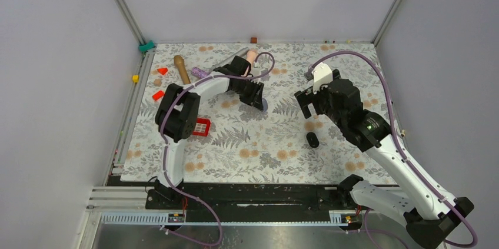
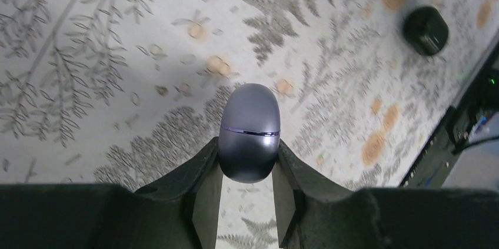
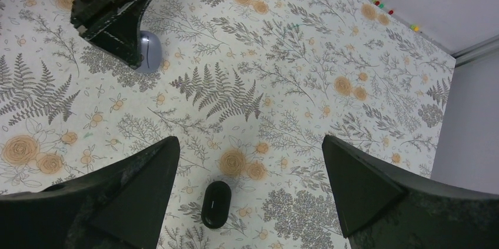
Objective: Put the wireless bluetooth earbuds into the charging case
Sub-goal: Place the charging case at the center of the board.
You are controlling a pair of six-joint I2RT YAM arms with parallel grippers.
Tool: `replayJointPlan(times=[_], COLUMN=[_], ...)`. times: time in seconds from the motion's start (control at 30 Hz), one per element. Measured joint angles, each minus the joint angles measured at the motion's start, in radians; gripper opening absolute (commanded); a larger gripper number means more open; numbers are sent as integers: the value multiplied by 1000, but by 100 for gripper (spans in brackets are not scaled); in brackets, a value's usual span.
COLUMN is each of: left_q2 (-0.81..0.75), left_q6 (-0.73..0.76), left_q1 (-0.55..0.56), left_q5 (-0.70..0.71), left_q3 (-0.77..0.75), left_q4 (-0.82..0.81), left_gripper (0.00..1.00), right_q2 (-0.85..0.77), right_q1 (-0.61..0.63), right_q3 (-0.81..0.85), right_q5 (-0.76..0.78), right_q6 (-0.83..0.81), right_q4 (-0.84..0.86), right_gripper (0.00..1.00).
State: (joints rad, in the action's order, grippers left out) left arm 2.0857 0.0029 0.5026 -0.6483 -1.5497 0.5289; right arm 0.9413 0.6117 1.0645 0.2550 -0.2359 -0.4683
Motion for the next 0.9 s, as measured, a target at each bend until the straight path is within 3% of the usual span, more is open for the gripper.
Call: replayJointPlan(times=[0.3, 0.53, 0.8, 0.9], left_q2=[98, 99, 93, 85], left_q6=[-112, -144, -158, -145], left_q1=[0, 0, 2, 0], left_q5=[90, 135, 148, 156], left_q3=[-87, -93, -94, -93], left_q4=[-1, 3, 0, 0], left_gripper=[22, 61, 95, 99], right_q2=[-19, -28, -41, -46], right_q1=[-7, -11, -20, -25], right_q3=[-23, -29, -29, -29], right_q5=[0, -1, -1, -2], right_q6=[0, 0, 0, 0], right_q4=[23, 34, 35, 35], right_gripper=[99, 100, 99, 99])
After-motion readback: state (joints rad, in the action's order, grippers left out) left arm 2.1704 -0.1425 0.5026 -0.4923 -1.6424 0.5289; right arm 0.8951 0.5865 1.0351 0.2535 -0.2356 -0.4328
